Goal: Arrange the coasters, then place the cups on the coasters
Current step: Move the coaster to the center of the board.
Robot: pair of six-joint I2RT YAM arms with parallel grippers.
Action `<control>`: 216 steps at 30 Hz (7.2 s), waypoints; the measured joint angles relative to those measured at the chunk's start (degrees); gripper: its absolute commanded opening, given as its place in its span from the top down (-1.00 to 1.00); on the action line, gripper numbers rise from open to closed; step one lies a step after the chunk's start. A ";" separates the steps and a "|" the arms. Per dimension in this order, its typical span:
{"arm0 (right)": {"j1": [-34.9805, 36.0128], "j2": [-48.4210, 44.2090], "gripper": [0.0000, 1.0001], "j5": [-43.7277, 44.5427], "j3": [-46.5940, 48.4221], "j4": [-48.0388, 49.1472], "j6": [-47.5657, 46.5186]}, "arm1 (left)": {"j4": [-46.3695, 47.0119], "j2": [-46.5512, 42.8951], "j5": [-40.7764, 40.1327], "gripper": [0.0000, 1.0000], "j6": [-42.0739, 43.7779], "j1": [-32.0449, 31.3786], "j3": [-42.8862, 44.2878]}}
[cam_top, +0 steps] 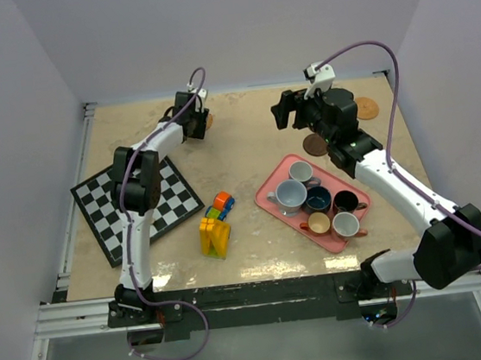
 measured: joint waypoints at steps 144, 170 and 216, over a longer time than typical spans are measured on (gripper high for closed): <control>-2.32 63.87 0.09 -4.52 51.58 -21.42 -3.89 | 7.02 -62.18 1.99 -0.58 -7.74 -4.20 -45.09; 2.19 70.60 0.08 -4.57 61.66 -20.52 1.38 | 7.02 -61.81 1.92 -0.58 -7.74 -4.33 -45.09; 3.74 70.62 -0.80 -9.11 64.00 -20.37 2.34 | 7.02 -61.55 1.42 -0.70 -7.74 -4.70 -45.09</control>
